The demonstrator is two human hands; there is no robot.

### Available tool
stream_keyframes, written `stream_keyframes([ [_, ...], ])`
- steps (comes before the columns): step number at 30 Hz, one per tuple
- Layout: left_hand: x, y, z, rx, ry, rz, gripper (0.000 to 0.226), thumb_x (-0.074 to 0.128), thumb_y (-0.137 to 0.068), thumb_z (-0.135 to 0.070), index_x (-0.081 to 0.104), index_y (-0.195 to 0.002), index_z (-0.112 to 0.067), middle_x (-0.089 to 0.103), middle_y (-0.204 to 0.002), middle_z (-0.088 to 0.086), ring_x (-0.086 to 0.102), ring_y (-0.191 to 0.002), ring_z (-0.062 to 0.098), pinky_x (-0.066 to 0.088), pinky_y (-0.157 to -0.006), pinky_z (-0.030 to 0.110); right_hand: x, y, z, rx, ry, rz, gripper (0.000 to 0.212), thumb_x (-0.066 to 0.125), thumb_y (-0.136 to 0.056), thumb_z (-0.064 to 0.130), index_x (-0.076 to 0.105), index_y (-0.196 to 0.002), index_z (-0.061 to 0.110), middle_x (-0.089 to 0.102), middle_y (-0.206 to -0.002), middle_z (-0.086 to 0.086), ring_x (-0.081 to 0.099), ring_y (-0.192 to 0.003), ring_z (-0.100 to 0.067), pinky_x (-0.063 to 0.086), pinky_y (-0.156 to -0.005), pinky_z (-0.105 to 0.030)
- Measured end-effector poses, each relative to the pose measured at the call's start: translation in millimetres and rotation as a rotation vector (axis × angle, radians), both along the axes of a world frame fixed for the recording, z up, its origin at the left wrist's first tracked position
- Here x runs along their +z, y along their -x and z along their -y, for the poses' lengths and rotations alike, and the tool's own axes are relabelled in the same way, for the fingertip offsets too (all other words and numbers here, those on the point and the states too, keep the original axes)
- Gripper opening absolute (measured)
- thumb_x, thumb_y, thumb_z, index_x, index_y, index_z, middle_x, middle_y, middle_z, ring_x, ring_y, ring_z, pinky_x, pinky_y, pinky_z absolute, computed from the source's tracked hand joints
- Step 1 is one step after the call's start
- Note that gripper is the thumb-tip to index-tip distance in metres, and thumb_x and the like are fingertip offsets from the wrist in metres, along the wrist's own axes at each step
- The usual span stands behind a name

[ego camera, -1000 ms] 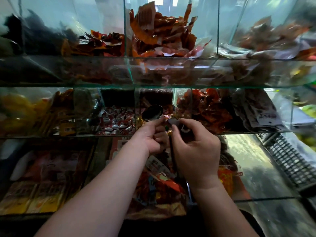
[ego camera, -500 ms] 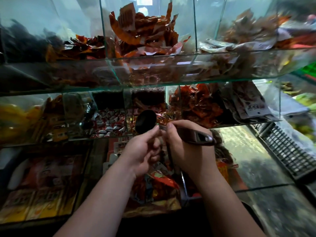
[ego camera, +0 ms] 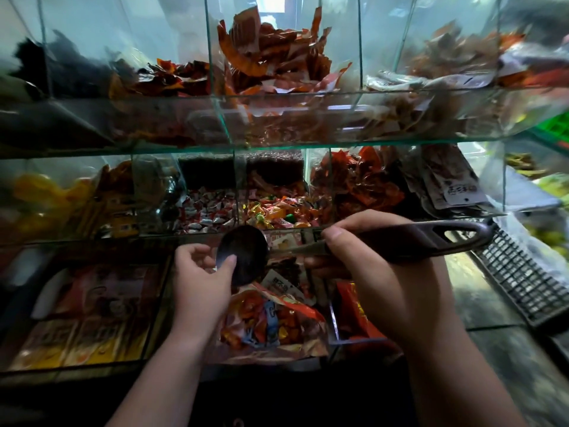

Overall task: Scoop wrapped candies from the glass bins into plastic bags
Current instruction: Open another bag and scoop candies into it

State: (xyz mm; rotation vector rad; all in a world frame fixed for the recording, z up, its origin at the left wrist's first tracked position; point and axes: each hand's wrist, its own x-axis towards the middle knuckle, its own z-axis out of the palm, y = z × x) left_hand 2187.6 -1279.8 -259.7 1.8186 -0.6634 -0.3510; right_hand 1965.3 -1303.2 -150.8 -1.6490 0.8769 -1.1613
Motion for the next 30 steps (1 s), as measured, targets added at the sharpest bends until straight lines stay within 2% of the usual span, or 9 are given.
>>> stream_keyframes([
  [3, -12.0, -2.0, -32.0, -0.084, -0.102, 0.201, 0.024, 0.078, -0.085, -0.028, 0.054, -0.084, -0.034, 0.056, -0.090, -0.014, 0.055, -0.081, -0.003, 0.036, -0.062, 0.013, -3.2, 12.1, -13.3, 0.086, 0.057, -0.225, 0.024, 0.061, -0.080, 0.052, 0.073, -0.088, 0.033, 0.078, -0.078, 0.012, 0.075, -0.071, -0.004, 0.063, -0.065, -0.027],
  [6, -29.5, -6.7, -55.4, -0.143, -0.149, 0.411, 0.016, 0.078, -0.083, -0.023, 0.063, -0.083, -0.028, 0.051, -0.098, -0.012, 0.049, -0.096, 0.005, 0.039, -0.082, 0.022, -17.7, 11.2, -24.3, 0.128, 0.130, -0.434, 0.023, 0.059, -0.079, 0.055, 0.072, -0.086, 0.037, 0.073, -0.077, 0.022, 0.069, -0.070, 0.006, 0.049, -0.058, -0.006],
  [9, -48.8, -10.4, -62.7, -0.275, -0.268, 0.417, 0.010, 0.075, -0.086, -0.015, 0.075, -0.094, -0.020, 0.058, -0.112, -0.007, 0.053, -0.112, 0.017, 0.044, -0.098, 0.033, -47.0, -2.8, -20.0, 0.190, 0.167, -0.608, 0.019, 0.061, -0.084, 0.050, 0.071, -0.086, 0.033, 0.071, -0.077, 0.021, 0.066, -0.072, 0.007, 0.049, -0.062, -0.010],
  [13, -60.9, -9.4, -67.1, -0.285, -0.245, 0.249, 0.032, 0.056, -0.100, -0.017, 0.059, -0.124, -0.037, 0.061, -0.110, -0.024, 0.059, -0.100, -0.007, 0.049, -0.087, 0.020, -109.4, -27.6, -15.0, 0.148, 0.187, -0.579, 0.006, 0.072, -0.090, 0.031, 0.074, -0.087, 0.026, 0.072, -0.083, 0.018, 0.066, -0.082, 0.005, 0.047, -0.074, -0.006],
  [16, -66.0, -15.5, -68.8, -0.198, -0.192, 0.107, 0.039, 0.058, -0.099, -0.018, 0.044, -0.112, -0.052, 0.064, -0.099, -0.031, 0.061, -0.090, -0.015, 0.051, -0.075, 0.016, -144.1, -40.4, -19.2, 0.097, 0.150, -0.492, 0.004, 0.072, -0.089, 0.026, 0.075, -0.086, 0.025, 0.073, -0.084, 0.017, 0.069, -0.082, 0.004, 0.052, -0.076, -0.012],
  [20, -69.2, -16.6, -70.5, -0.171, -0.171, 0.093, 0.036, 0.061, -0.099, -0.019, 0.050, -0.114, -0.051, 0.058, -0.092, -0.036, 0.058, -0.089, -0.023, 0.046, -0.068, 0.003, -150.8, -45.9, -21.6, 0.220, 0.136, -0.592, 0.006, 0.068, -0.093, 0.028, 0.073, -0.091, 0.027, 0.070, -0.089, 0.015, 0.067, -0.086, -0.001, 0.056, -0.080, -0.029],
  [23, -73.3, -14.5, -71.3, -0.152, -0.121, 0.125, 0.038, 0.062, -0.098, -0.016, 0.055, -0.122, -0.044, 0.060, -0.093, -0.035, 0.058, -0.094, -0.023, 0.046, -0.072, 0.000, -141.2, -46.8, -24.4, 0.237, 0.223, -0.725, 0.017, 0.058, -0.088, 0.041, 0.069, -0.094, 0.030, 0.067, -0.090, 0.015, 0.065, -0.085, -0.004, 0.055, -0.076, -0.026],
  [26, -73.8, -14.5, -72.5, -0.129, -0.091, 0.100, 0.040, 0.061, -0.098, -0.015, 0.054, -0.123, -0.045, 0.063, -0.095, -0.034, 0.062, -0.100, -0.015, 0.052, -0.080, 0.010, -141.7, -45.8, -26.4, 0.229, 0.246, -0.877, 0.020, 0.053, -0.084, 0.041, 0.066, -0.094, 0.030, 0.063, -0.088, 0.012, 0.064, -0.083, -0.011, 0.055, -0.073, -0.031],
  [30, -76.0, -8.0, -72.5, -0.182, -0.097, 0.058, 0.039, 0.060, -0.099, -0.017, 0.055, -0.124, -0.047, 0.059, -0.089, -0.047, 0.060, -0.098, -0.020, 0.048, -0.070, 0.002, -151.2, -50.2, -24.1, 0.145, 0.104, -0.691, 0.012, 0.067, -0.095, 0.028, 0.075, -0.087, 0.023, 0.071, -0.084, 0.010, 0.067, -0.082, -0.006, 0.054, -0.078, -0.030],
])
